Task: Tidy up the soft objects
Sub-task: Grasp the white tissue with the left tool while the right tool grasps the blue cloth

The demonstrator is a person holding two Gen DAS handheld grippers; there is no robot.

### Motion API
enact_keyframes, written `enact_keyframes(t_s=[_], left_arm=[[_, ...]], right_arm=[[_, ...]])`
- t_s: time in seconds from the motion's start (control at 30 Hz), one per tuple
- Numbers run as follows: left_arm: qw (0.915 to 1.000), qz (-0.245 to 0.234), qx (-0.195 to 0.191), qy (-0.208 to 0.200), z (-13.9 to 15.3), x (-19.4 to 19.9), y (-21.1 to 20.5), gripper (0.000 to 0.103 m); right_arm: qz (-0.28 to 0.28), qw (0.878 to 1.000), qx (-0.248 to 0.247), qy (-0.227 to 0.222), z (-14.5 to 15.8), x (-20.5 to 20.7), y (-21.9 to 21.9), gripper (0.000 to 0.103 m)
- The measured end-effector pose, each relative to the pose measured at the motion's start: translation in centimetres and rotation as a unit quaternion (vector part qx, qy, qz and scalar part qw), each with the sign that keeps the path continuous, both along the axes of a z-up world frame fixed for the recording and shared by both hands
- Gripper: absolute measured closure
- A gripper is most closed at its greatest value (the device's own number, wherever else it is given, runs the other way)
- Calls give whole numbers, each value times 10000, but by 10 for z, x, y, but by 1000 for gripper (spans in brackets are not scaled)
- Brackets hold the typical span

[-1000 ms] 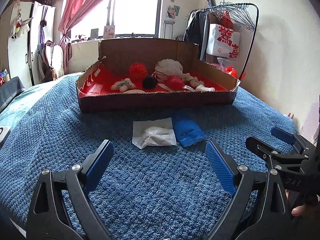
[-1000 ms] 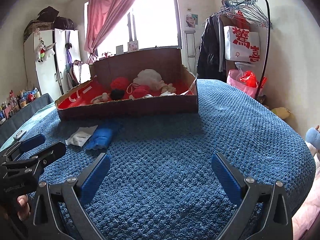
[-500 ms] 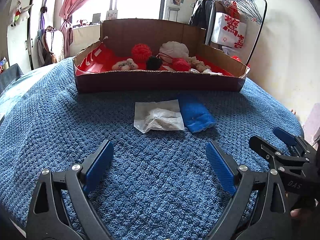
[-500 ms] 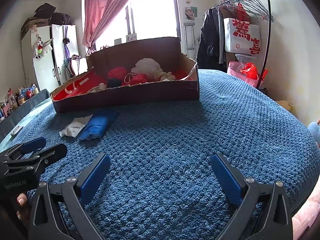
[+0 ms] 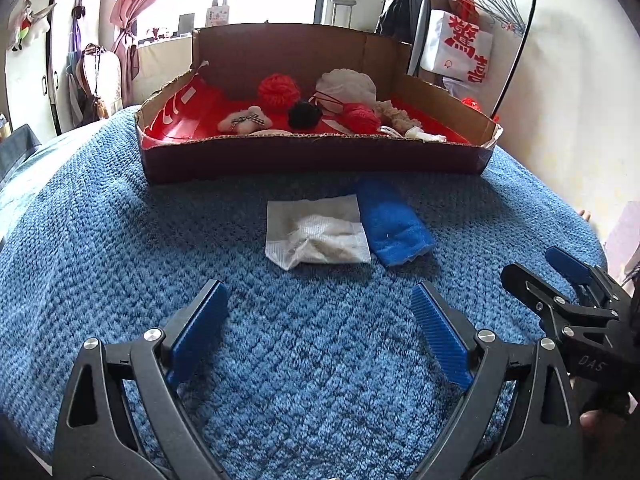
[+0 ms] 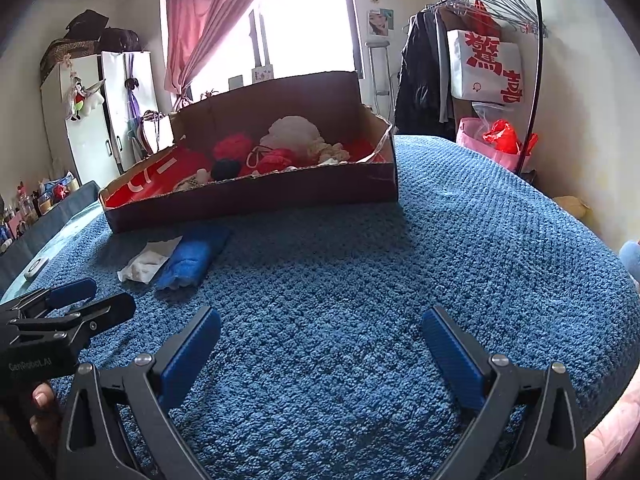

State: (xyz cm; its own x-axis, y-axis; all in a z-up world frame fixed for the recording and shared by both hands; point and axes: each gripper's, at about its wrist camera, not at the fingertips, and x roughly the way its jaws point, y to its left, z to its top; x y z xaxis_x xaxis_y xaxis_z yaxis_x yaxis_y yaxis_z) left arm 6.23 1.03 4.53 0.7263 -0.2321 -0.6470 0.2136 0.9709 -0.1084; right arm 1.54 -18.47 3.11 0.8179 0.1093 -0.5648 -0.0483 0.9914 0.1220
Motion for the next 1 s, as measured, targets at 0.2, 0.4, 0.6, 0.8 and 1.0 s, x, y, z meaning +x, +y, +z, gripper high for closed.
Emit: enact_keyframes(t_s=[0.2, 0.4, 0.6, 0.8, 1.0], left_arm=[[9995, -109, 263, 129, 9, 21, 2, 9], [9972, -295, 371, 572, 5, 46, 5, 9], [9936, -535, 605, 787, 3, 64, -2, 9], [9919, -444, 856, 829, 2, 72, 9, 9], [9939, -207, 670, 851, 3, 76, 38, 9]], right_arm=[[-80, 9997, 197, 135, 8, 16, -16, 0], [-52, 9994, 241, 257, 16, 33, -19, 0], [57, 9992, 269, 296, 23, 49, -11, 0], [330, 9984, 232, 386, 30, 63, 6, 0], [978, 9927, 182, 687, 30, 84, 39, 0]])
